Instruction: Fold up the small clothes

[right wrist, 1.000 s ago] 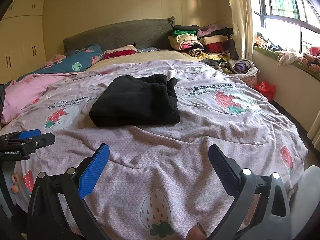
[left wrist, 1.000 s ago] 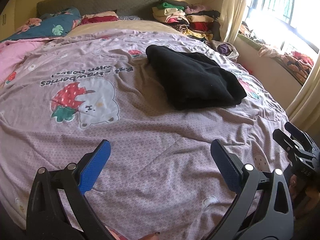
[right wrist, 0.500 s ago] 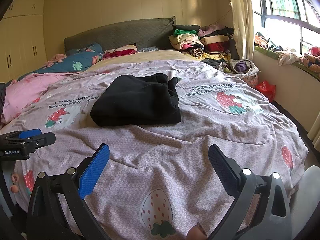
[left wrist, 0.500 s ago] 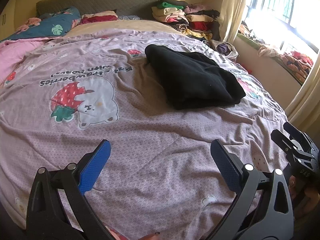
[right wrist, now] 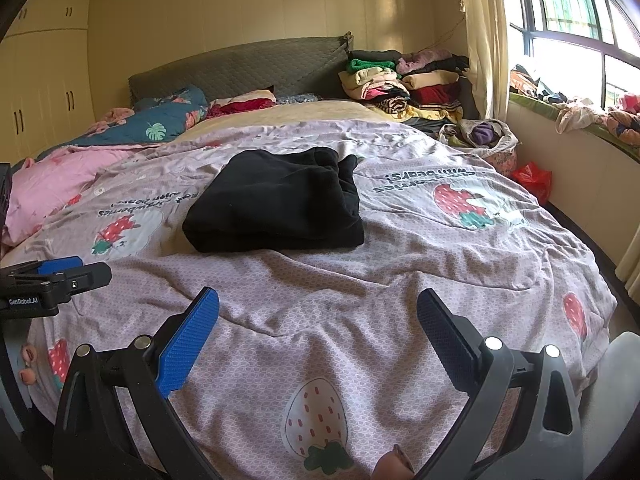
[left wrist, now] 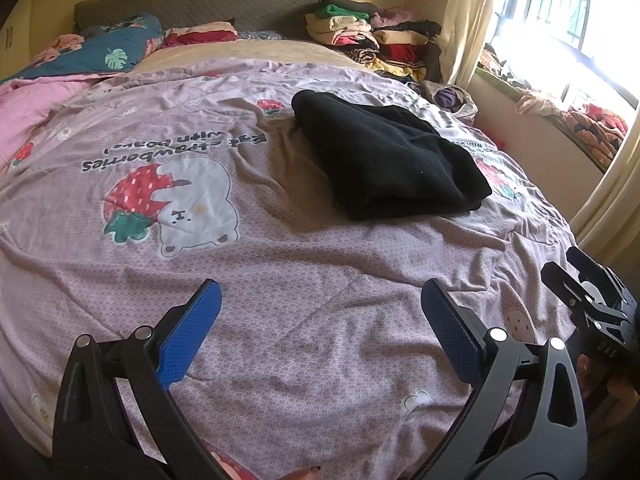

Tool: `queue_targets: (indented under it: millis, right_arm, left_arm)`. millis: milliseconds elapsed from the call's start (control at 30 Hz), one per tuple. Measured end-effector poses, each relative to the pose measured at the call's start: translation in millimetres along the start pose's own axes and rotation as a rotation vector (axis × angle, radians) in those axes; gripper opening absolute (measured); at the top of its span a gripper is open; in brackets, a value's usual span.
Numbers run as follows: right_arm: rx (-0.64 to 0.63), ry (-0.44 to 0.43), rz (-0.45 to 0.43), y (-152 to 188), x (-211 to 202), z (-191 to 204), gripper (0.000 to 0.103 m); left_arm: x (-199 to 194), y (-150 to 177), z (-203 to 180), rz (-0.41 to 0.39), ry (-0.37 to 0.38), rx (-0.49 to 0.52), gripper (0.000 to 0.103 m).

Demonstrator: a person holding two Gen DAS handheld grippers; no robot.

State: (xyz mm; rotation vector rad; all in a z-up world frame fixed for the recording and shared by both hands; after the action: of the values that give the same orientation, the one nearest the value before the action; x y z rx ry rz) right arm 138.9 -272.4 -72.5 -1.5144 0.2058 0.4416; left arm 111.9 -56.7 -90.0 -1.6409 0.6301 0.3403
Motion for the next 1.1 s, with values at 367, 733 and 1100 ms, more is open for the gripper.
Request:
queue_targets:
  millis: [367, 733, 1100]
  right_arm:
    - [-0.002, -0.001, 0.001, 0.7, -0.1, 1.7, 0.099]
    - [-0.002, -0.002, 0.002, 0.6, 0.3, 1.4, 0.099]
    - [0.004, -0.003, 0.008, 2.6, 1.5, 2.7, 0.099]
  left_arm:
    - [-0.7, -0.1, 0.2, 0.002, -0.004, 0.001, 0.093]
    - [-0.6, 0.3, 1.1, 0.005, -0.007, 0.0, 0.094]
    - [0.2, 2.8, 0.5, 0.019, -0.006, 0.004, 0.093]
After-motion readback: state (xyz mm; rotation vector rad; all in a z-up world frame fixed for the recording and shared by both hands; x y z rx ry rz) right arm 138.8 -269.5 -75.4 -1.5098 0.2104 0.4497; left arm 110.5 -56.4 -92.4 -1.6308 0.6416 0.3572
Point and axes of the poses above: each gripper's, at about its wrist camera, not at the fingertips, and x roughly the way its jaws point, z to its left, y to its underside, the point moved 9 cm from there along x, roughly the way its jaws point, and after that the axes turned 10 degrees about -z, right-handed, at the moved point
